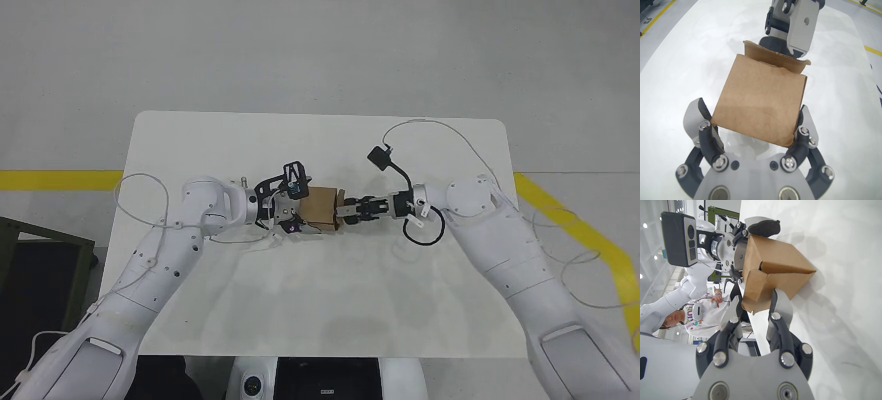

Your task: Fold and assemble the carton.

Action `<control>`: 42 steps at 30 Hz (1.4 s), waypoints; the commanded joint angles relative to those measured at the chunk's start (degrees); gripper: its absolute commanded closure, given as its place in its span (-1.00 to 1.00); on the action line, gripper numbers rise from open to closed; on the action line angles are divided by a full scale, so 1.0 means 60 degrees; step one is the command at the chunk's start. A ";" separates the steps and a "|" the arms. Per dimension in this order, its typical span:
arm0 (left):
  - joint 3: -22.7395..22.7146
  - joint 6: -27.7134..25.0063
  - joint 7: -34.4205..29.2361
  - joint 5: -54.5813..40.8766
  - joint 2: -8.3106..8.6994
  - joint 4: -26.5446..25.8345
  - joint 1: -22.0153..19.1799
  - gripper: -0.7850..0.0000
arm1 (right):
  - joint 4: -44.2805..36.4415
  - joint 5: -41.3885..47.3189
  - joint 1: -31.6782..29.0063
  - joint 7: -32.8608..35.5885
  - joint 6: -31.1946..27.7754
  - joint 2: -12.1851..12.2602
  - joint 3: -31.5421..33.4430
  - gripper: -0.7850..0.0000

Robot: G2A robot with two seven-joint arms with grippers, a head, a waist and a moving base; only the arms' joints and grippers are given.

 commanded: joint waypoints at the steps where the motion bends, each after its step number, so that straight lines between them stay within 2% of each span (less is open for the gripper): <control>1: -0.0012 -0.0008 -0.0023 -0.0006 0.0005 -0.0005 0.0012 -1.00 | 0.0124 0.0120 0.0012 0.0005 -0.0082 -0.0024 -0.0013 0.36; 3: -0.0014 -0.0020 -0.0047 0.0001 0.0009 -0.0026 0.0024 -1.00 | 0.0234 0.0372 -0.0006 0.0064 -0.0221 -0.0049 -0.0002 0.44; 9: -0.0012 -0.0032 -0.0091 0.0017 0.0014 -0.0077 0.0052 -1.00 | 0.0501 0.0454 0.0035 0.0190 -0.0302 -0.0077 -0.0014 0.46; 42: -0.0158 -0.0070 -0.0201 -0.0063 0.0076 -0.0243 0.0211 -1.00 | 0.0571 -0.0910 0.0899 0.0289 0.0317 -0.0328 -0.0626 0.62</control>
